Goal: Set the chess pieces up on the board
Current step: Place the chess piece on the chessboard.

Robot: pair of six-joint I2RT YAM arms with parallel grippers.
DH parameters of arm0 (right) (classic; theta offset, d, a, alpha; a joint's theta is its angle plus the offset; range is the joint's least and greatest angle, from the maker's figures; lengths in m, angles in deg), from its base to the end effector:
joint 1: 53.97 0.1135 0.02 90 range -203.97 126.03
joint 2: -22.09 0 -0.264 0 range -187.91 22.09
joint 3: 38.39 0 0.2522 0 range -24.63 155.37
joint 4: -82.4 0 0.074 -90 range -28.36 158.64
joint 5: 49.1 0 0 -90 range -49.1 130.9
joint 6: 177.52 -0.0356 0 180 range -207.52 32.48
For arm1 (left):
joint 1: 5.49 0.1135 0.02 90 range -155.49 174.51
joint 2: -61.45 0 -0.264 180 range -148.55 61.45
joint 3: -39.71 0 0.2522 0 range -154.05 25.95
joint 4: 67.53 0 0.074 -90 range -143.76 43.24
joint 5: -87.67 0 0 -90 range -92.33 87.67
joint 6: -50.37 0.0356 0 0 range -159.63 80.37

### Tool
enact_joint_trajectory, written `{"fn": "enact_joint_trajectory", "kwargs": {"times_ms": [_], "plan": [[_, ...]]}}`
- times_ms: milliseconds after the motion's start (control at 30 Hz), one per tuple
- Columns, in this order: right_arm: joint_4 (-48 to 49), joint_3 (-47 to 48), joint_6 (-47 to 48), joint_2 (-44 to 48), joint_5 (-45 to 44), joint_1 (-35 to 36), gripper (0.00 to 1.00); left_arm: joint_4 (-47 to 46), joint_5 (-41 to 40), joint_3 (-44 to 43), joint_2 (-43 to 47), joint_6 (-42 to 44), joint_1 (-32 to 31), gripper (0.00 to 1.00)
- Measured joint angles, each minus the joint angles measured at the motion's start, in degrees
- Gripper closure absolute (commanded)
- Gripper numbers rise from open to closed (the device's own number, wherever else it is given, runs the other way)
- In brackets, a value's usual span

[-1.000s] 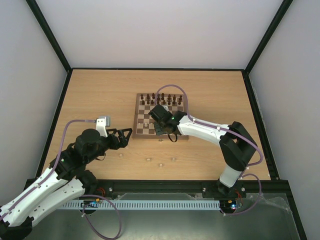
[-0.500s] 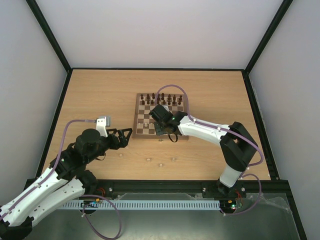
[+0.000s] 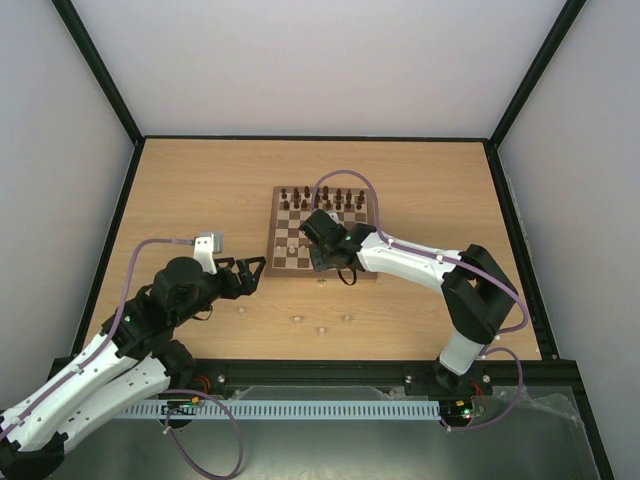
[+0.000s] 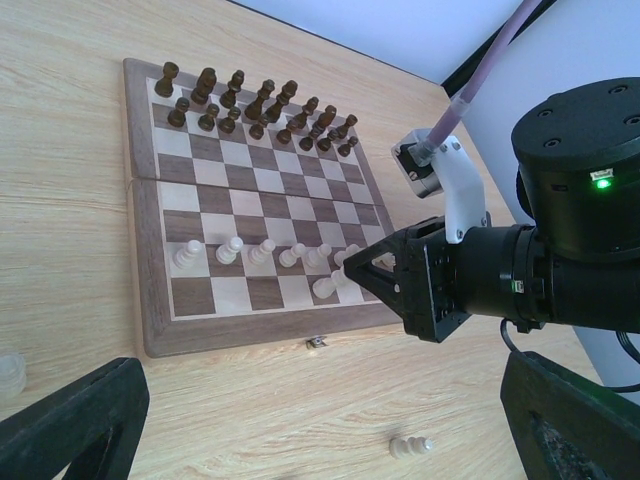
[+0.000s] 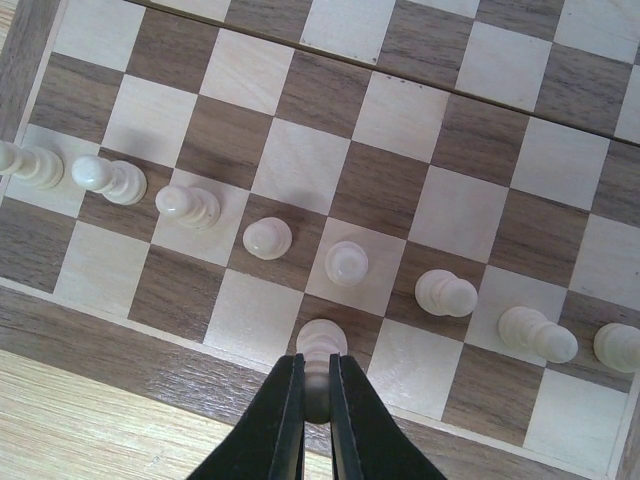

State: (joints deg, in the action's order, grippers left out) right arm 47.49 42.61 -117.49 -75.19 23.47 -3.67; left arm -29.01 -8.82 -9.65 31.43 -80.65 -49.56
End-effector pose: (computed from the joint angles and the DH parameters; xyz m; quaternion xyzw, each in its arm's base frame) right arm 0.2402 0.2726 0.2205 -0.1150 0.9266 0.1024 0.3432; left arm 0.0981 -0.0894 0.2932 -0.0111 0.8143 -0.3572 0.4574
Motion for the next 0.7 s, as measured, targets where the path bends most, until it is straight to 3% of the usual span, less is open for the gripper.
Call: {"fn": "enact_joint_trajectory", "kwargs": {"times_ms": [167, 333, 700], "plan": [[-0.1, -0.1, 0.0, 0.1, 0.0, 0.0, 0.89, 0.0, 0.0, 0.0, -0.1, 0.0, 0.0, 0.01], [-0.2, -0.2, 0.1, 0.1, -0.1, 0.0, 0.76, 0.0, 0.0, 0.0, -0.1, 0.0, 0.0, 0.01], [-0.3, -0.2, 0.2, 0.1, -0.2, 0.0, 0.75, -0.9, 0.0, 0.0, -0.6, 0.0, 0.0, 0.00]]}}
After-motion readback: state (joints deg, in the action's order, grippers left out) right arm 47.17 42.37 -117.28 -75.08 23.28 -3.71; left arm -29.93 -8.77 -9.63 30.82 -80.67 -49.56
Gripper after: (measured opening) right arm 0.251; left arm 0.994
